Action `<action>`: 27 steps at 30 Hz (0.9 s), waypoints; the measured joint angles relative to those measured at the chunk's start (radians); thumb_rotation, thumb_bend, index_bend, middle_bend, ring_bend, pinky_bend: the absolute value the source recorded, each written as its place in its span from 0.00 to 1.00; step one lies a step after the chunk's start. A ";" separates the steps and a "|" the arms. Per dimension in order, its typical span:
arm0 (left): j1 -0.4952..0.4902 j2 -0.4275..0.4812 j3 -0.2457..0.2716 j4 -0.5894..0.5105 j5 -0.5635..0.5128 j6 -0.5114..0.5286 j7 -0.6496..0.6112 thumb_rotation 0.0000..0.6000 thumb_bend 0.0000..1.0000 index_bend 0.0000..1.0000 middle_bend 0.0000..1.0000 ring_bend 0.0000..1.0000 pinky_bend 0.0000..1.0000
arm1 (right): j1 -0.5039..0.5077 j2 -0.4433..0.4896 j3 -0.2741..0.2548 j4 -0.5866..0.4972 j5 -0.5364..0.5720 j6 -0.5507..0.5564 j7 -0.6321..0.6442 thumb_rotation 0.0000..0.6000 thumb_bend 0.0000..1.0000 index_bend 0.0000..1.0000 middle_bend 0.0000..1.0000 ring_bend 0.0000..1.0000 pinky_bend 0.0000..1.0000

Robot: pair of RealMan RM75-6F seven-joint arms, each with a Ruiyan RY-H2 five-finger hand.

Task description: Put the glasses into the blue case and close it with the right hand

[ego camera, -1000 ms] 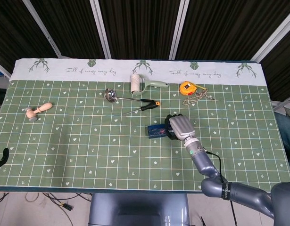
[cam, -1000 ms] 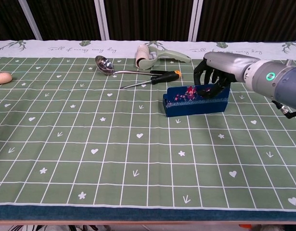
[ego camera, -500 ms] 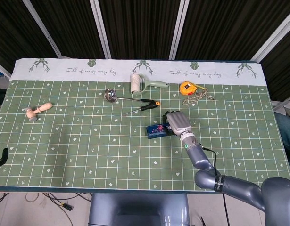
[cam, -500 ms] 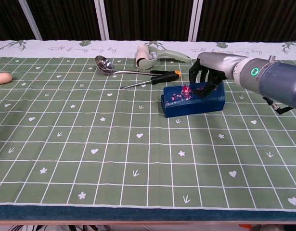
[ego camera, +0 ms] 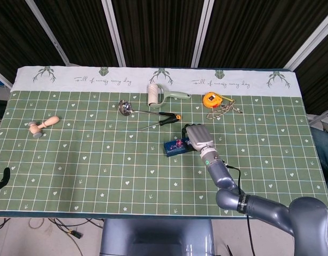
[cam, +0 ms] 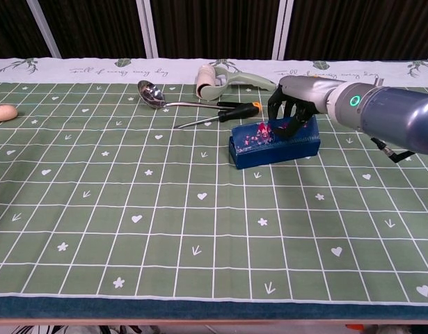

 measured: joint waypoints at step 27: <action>0.001 -0.005 0.001 0.008 0.006 0.006 -0.001 1.00 0.37 0.15 0.01 0.00 0.00 | -0.068 0.166 -0.021 -0.251 -0.049 0.117 0.038 1.00 0.24 0.06 0.23 0.28 0.32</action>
